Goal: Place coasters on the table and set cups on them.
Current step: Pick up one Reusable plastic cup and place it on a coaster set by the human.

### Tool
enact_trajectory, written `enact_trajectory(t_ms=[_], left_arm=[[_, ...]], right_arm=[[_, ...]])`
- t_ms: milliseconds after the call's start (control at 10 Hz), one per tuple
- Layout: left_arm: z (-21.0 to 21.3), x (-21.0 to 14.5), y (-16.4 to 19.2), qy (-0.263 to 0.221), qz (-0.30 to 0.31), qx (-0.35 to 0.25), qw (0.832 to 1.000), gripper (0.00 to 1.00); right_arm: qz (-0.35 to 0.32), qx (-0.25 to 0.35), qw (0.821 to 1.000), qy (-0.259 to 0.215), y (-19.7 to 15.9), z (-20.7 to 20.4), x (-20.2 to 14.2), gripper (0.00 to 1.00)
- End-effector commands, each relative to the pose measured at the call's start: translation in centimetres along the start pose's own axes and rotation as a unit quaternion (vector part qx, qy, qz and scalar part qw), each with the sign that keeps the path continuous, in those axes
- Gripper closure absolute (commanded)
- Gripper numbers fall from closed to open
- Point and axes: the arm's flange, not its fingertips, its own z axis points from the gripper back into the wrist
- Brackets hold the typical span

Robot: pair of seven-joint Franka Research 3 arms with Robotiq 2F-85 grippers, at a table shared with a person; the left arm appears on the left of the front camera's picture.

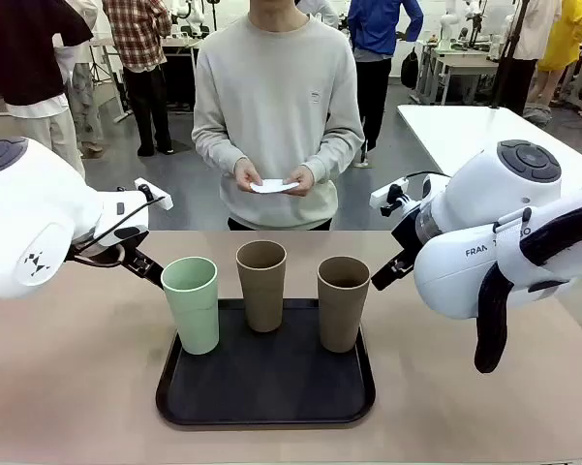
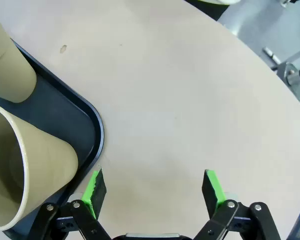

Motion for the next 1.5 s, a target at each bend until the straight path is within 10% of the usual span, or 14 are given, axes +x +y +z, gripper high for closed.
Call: enact_trajectory(t_ms=[0, 1400], left_arm=[[0.0, 0.0, 0.0, 0.000, 0.000, 0.000, 1.000, 0.00], [1.1, 0.1, 3.6, 0.025, 0.022, -0.025, 0.999, 0.00]], right_arm=[[0.000, 0.000, 1.000, 0.000, 0.0, 0.0, 0.0, 0.00], [-0.021, 0.012, 1.000, 0.000, -1.4, 1.7, 0.6, 0.00]])
